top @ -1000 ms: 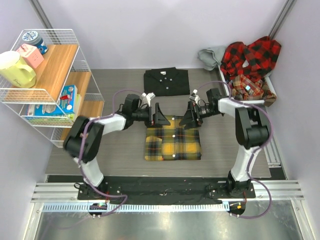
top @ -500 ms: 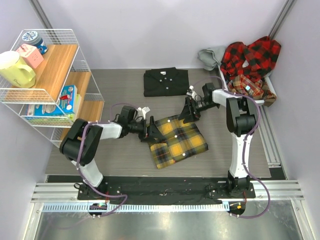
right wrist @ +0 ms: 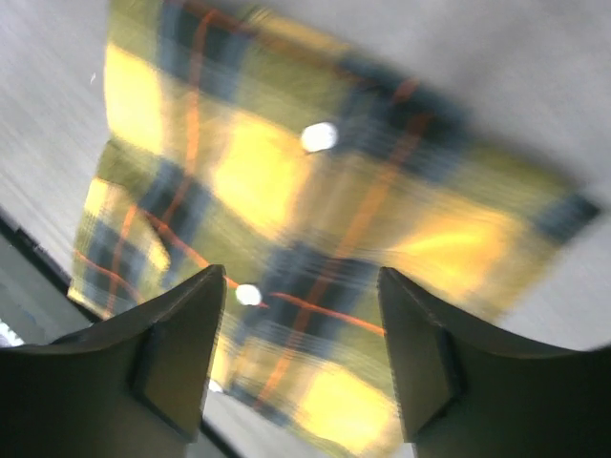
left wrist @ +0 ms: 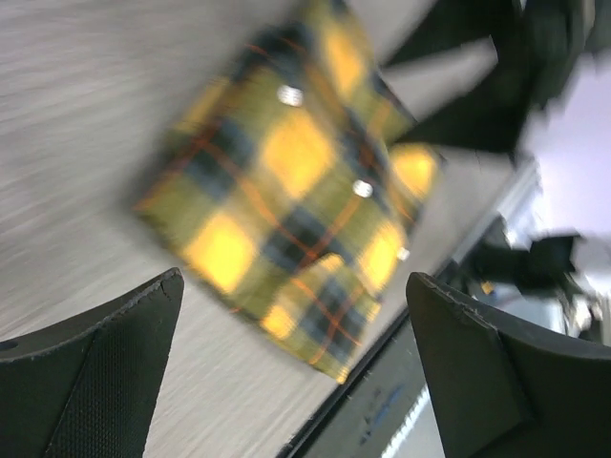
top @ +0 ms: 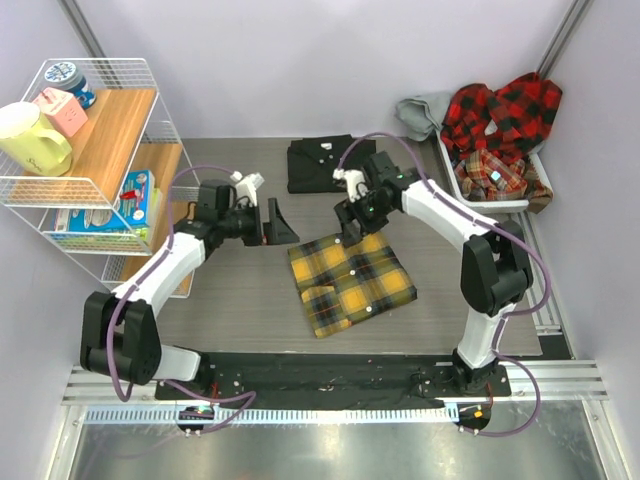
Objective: Fold and stack the long sleeve shirts
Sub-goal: Fold the shirt
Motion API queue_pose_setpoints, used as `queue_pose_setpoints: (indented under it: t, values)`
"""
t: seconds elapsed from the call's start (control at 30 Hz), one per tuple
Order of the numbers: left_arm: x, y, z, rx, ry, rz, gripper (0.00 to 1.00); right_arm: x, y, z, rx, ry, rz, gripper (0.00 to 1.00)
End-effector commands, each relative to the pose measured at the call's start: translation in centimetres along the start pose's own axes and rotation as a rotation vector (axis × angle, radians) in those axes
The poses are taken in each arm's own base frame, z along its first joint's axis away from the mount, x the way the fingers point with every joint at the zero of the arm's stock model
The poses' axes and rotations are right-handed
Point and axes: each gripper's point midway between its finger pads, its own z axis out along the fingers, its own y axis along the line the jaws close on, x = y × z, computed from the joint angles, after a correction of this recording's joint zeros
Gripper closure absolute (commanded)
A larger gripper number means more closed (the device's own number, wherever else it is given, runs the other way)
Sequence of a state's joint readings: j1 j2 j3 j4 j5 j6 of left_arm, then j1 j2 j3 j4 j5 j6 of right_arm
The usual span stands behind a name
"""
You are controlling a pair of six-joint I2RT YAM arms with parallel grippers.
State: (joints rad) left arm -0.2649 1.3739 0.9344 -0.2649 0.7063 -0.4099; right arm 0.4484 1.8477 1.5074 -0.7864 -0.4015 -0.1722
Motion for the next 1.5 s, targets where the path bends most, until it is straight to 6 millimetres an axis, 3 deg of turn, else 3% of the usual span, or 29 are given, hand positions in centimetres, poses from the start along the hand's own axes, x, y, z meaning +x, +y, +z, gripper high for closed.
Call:
queue_pose_setpoints:
  t: [0.0,0.07,0.1,0.13,0.2,0.23,0.3,0.33,0.37,0.43,0.5,0.6,0.63,0.67,0.7,0.77,0.8,0.83,0.9,0.93,1.0,1.03,1.07,1.13,1.27,1.47]
  values:
    - [-3.3,1.4,-2.4,-0.155,-0.079,0.019,0.0,5.4,0.6,3.5,0.065,0.18,0.068,0.23]
    - [-3.2,1.8,-3.1,-0.192,-0.052,0.01,0.0,6.9,1.2,5.1,0.04,0.239,0.035,0.21]
    - [-4.3,1.2,-3.7,-0.198,-0.062,0.027,0.0,8.0,1.3,6.1,0.012,0.277,0.029,0.2]
    - [-4.4,1.9,-3.9,-0.24,-0.05,0.014,0.0,9.0,1.6,6.6,-0.021,0.317,-0.026,0.2]
    - [-4.0,2.3,-4.9,-0.285,-0.022,-0.01,0.0,10.8,3.5,7.0,-0.14,0.378,-0.119,0.22]
    - [-3.9,2.9,-5.2,-0.306,-0.028,-0.027,0.0,11.8,3.6,6.9,-0.152,0.415,-0.169,0.23]
    - [-4.3,2.5,-6.0,-0.287,-0.075,-0.048,0.0,13.7,4.7,6.3,-0.239,0.477,-0.448,0.24]
    - [-3.5,2.3,-6.0,-0.247,-0.059,-0.068,0.0,14.2,4.9,5.2,-0.247,0.503,-0.527,0.24]
    - [-3.3,1.8,-6.4,-0.221,-0.061,-0.068,0.0,14.8,4.8,4.7,-0.309,0.525,-0.716,0.24]
    - [-2.5,1.5,-6.7,-0.192,-0.051,-0.064,0.0,16.0,4.7,3.1,-0.363,0.587,-0.872,0.24]
    - [-1.1,1.5,-6.7,-0.176,-0.022,-0.082,0.0,16.1,2.9,1.9,-0.361,0.611,-1.157,0.24]
    - [1.5,1.2,-5.9,-0.112,0.026,-0.163,0.0,13.6,1.6,1.5,-0.229,0.521,-1.368,0.2]
    - [1.6,1.1,-5.5,-0.098,0.009,-0.223,0.0,12.5,1.9,1.3,-0.213,0.487,-1.354,0.2]
    - [2.1,1.4,-5.2,-0.095,0.008,-0.26,0.0,9.5,2.6,0.6,-0.177,0.412,-1.338,0.2]
    - [4.2,2.0,-4.5,-0.095,0.033,-0.322,0.0,8.5,4.2,0.3,-0.209,0.331,-1.235,0.2]
    - [4.4,1.9,-3.4,-0.056,-0.014,-0.392,0.0,5.7,4.9,-1.7,-0.203,0.226,-1.121,0.18]
    - [6.8,1.9,-2.1,-0.04,0.031,-0.425,0.0,5.2,5.2,-2.7,-0.198,0.192,-1.084,0.18]
    - [6.7,1.3,-1.2,-0.01,0.022,-0.395,0.0,5.5,5.5,-3.3,-0.211,0.166,-1.021,0.18]
    - [8.4,-0.1,0.8,0.005,0.081,-0.347,0.06,6.1,5.0,-5.1,-0.18,0.127,-0.963,0.17]
    - [8.7,0.0,1.7,0.0,0.095,-0.341,0.08,7.8,4.5,-4.9,-0.169,0.163,-0.901,0.17]
    - [8.3,-0.7,3.2,0.034,0.078,-0.313,0.13,9.3,4.1,-5.7,-0.131,0.169,-0.839,0.18]
    - [9.0,0.2,4.5,0.026,0.11,-0.351,0.18,11.3,3.8,-5.2,-0.132,0.199,-0.767,0.18]
    - [8.4,-0.4,5.3,0.065,0.09,-0.352,0.2,12.0,3.4,-5.4,-0.122,0.2,-0.716,0.18]
    - [8.9,-0.6,6.3,0.091,0.119,-0.356,0.25,13.8,3.0,-5.4,-0.116,0.21,-0.643,0.18]
    - [12.0,-0.8,8.8,0.139,0.222,-0.395,0.33,15.5,2.5,-4.6,-0.109,0.222,-0.546,0.18]
    - [13.1,-0.3,11.3,0.174,0.253,-0.432,0.34,17.5,1.2,-2.3,-0.115,0.278,-0.498,0.19]
